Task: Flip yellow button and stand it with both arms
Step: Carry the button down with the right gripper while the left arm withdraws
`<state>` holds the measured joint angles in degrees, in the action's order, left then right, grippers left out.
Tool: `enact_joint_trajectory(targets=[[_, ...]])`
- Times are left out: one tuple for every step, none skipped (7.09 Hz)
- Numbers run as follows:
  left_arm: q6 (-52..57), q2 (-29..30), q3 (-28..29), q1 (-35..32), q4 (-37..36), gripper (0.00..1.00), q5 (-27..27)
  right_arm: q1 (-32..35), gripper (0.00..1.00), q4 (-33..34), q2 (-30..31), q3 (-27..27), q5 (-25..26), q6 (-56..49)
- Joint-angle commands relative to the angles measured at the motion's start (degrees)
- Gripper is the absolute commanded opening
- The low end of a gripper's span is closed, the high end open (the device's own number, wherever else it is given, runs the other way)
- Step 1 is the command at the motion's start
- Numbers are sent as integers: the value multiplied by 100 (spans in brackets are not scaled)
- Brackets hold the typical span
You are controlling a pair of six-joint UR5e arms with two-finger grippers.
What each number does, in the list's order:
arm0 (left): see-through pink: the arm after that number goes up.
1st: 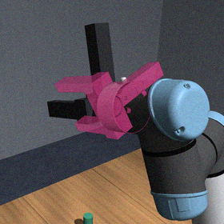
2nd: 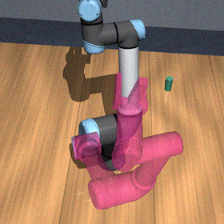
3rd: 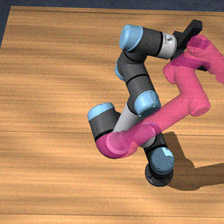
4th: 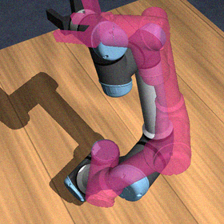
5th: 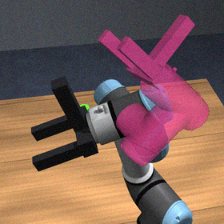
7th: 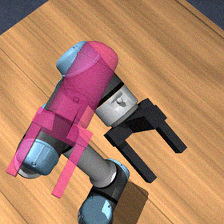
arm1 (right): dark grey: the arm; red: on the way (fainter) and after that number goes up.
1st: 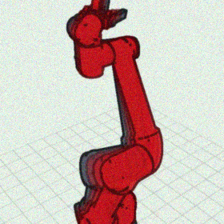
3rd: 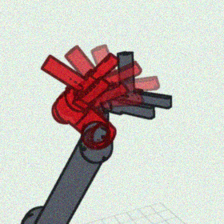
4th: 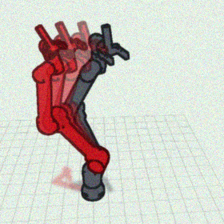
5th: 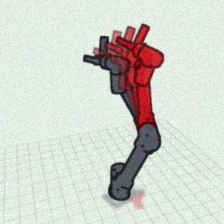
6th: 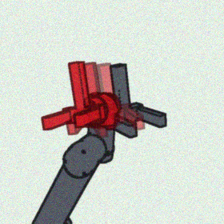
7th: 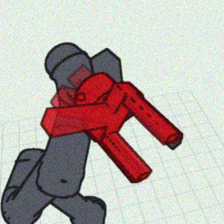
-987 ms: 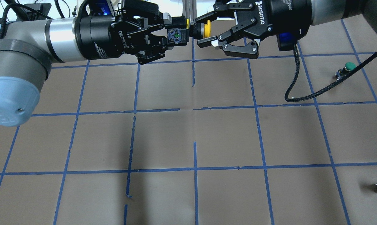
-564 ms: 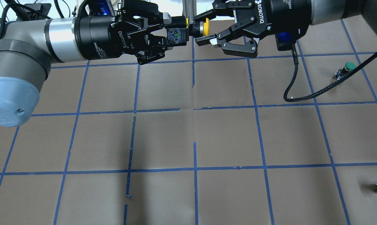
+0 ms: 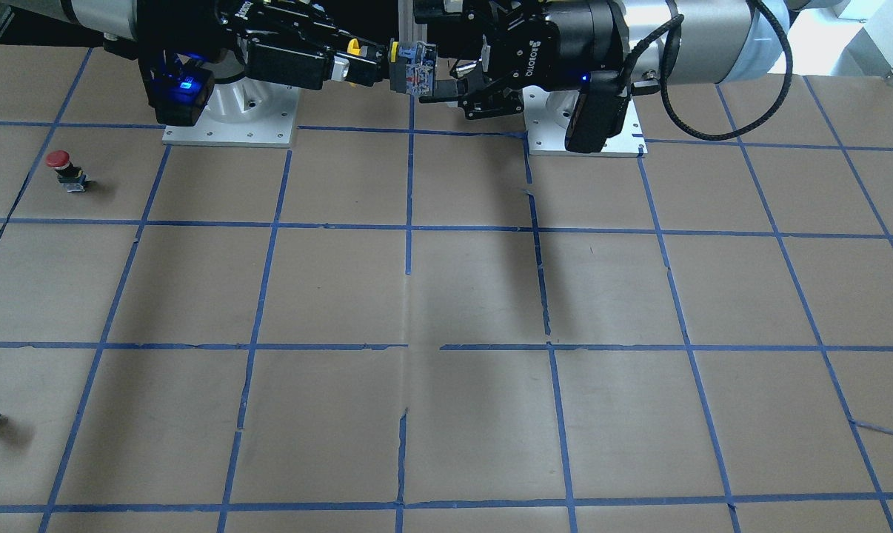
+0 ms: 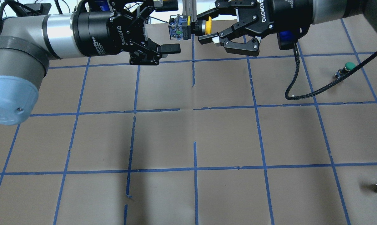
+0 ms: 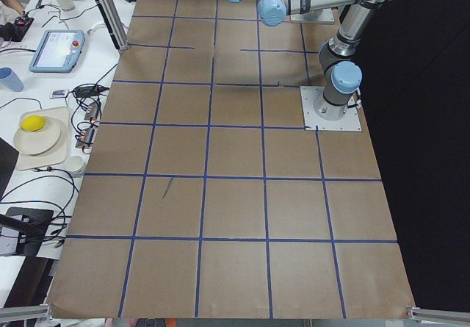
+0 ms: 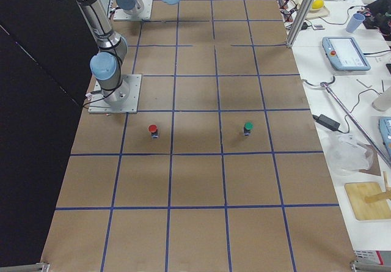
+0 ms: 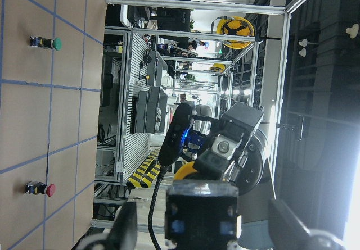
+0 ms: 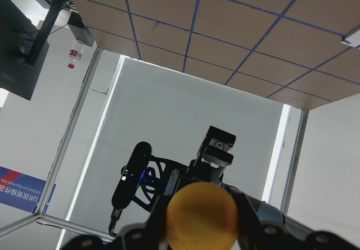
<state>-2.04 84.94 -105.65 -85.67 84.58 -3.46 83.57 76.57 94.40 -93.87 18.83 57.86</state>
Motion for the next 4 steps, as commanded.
enact_joint_trajectory(targets=[[-401,-4,27,24,-249,100,-912,-365,10,33,-27,27,418,-2],[-411,-21,27,24,-249,100,-1424,-742,9,59,-36,79,759,-89],[-411,-13,27,68,-241,100,-1934,-972,7,277,-44,80,1146,-143],[-411,13,27,60,-241,100,-2575,-983,6,567,-53,19,1959,-561]])
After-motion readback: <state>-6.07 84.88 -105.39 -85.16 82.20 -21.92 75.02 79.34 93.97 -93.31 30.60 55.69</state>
